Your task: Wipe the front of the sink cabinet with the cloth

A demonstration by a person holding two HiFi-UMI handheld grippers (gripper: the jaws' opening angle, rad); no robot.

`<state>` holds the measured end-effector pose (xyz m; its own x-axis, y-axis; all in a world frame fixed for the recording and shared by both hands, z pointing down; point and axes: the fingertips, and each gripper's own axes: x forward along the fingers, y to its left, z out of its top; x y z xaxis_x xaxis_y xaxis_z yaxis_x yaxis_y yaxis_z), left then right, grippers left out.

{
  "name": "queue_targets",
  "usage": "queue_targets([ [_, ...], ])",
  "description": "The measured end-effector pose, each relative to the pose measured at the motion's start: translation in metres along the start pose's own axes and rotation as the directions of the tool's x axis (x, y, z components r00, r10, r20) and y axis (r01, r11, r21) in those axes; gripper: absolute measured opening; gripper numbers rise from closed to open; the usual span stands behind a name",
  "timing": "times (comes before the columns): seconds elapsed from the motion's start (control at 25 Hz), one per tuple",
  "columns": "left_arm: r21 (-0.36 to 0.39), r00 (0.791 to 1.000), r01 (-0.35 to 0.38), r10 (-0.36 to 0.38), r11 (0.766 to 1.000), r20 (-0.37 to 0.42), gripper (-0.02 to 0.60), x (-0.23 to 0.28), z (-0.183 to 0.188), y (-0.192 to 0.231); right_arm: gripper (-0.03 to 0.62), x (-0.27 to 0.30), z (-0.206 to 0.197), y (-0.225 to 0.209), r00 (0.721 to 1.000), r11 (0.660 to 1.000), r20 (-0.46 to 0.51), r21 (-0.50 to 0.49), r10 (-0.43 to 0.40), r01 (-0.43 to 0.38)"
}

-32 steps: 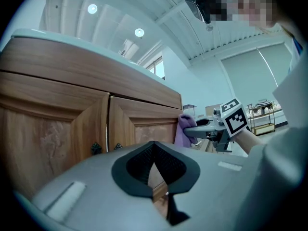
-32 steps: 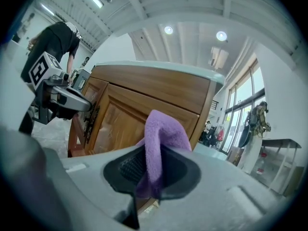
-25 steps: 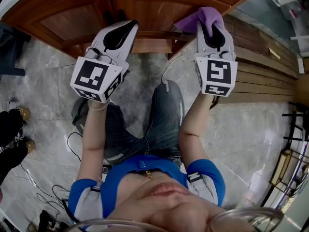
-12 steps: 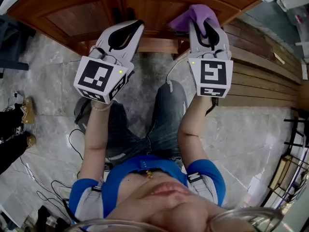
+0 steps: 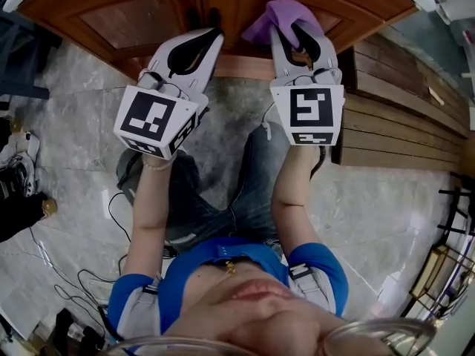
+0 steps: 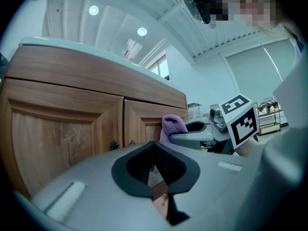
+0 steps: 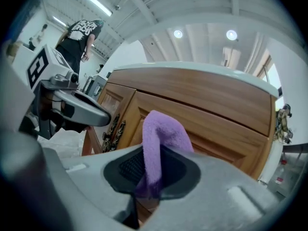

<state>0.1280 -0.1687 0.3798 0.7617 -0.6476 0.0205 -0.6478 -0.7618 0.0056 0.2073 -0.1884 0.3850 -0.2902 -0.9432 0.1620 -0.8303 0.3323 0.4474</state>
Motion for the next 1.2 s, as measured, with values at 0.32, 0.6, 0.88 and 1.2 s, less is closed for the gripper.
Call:
queue_targets([
  [0.32,0.007,1.0,-0.012,0.012,1.0,0.01,0.0,-0.009,0.007,0.003,0.063,0.018,0.023,0.036,0.996,0.996,0.039,-0.035,0.082,-0.081],
  [0.6,0.005,1.0,-0.013,0.013,1.0,0.019,0.0,-0.012,0.01,0.003,0.063,0.029,0.03,0.056,0.993,0.991,0.04,-0.076,0.11,-0.107],
  [0.88,0.0,1.0,-0.018,0.018,1.0,0.011,0.0,-0.011,0.007,0.006,0.063,0.027,0.023,0.056,0.995,0.992,0.025,-0.081,0.097,-0.094],
  [1.2,-0.002,1.0,-0.013,0.013,1.0,0.019,0.0,-0.009,0.011,0.003,0.063,0.033,-0.01,0.071,0.992,0.992,-0.03,-0.039,0.121,-0.122],
])
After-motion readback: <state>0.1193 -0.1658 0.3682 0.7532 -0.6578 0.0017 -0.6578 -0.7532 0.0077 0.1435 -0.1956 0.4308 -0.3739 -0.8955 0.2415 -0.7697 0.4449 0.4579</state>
